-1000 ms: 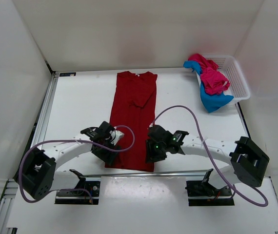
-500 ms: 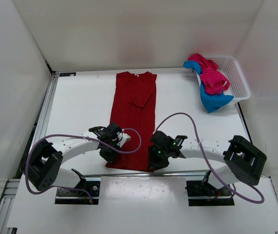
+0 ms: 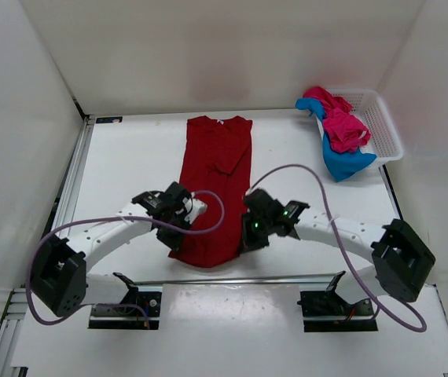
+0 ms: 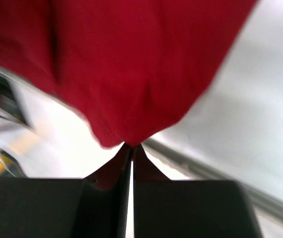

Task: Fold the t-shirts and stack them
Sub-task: Grab the bottom of the folded rectangular tshirt with both arms, then fold the folded rectangular tshirt in 1/3 of the way

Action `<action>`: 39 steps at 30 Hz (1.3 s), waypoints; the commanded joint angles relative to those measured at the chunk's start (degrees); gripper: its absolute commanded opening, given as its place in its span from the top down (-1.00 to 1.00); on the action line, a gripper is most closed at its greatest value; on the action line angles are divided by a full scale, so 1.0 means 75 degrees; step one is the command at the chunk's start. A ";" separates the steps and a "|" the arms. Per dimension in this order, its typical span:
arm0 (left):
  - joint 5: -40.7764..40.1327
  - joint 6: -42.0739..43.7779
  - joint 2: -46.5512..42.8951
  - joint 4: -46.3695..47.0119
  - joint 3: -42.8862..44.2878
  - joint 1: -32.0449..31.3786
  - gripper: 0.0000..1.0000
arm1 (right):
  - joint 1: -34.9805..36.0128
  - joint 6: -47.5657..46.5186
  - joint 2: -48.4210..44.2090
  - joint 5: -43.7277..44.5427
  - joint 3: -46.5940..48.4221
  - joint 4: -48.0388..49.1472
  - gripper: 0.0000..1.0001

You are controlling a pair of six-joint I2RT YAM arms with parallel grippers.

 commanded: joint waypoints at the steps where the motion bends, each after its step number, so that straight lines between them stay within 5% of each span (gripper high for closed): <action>1: -0.0221 0.0001 0.0031 -0.0603 0.1247 0.0730 0.79 | -0.0964 -0.0751 -0.0021 0.0184 0.1397 -0.0729 1.00; 7: -0.0292 0.0001 0.2160 -0.1083 0.3663 0.1938 0.79 | -0.2313 -0.2205 0.1490 0.0184 0.3565 -0.1574 1.00; 14: -0.0362 0.0001 0.4599 -0.1166 0.6815 0.2386 0.79 | -0.3381 -0.2803 0.3390 -0.0143 0.5465 -0.1574 1.00; 29: -0.0902 0.0001 0.6479 -0.0733 0.8237 0.2609 0.77 | -0.4156 -0.2944 0.5968 -0.1338 0.7811 -0.1715 0.93; 31: -0.0971 0.0001 0.6549 -0.0663 0.8237 0.2609 0.57 | -0.4156 -0.2874 0.6133 -0.1339 0.8150 -0.1785 0.70; 32: -0.1157 0.0001 0.6549 -0.0546 0.8237 0.2609 0.40 | -0.4225 -0.2793 0.6239 -0.1072 0.8152 -0.1855 0.28; 33: -0.1264 0.0001 0.6549 -0.0476 0.8237 0.2609 0.13 | -0.4226 -0.2676 0.6240 -0.0954 0.8222 -0.1856 0.17; 34: -0.1346 0.0001 0.6549 -0.0475 0.8318 0.2678 -0.26 | -0.4330 -0.2605 0.6240 -0.0953 0.8223 -0.1856 0.12; 39: -0.1487 0.0001 0.5977 -0.0277 0.8543 0.3100 -0.87 | -0.4730 -0.2230 0.5679 -0.0965 0.7557 -0.1786 -0.05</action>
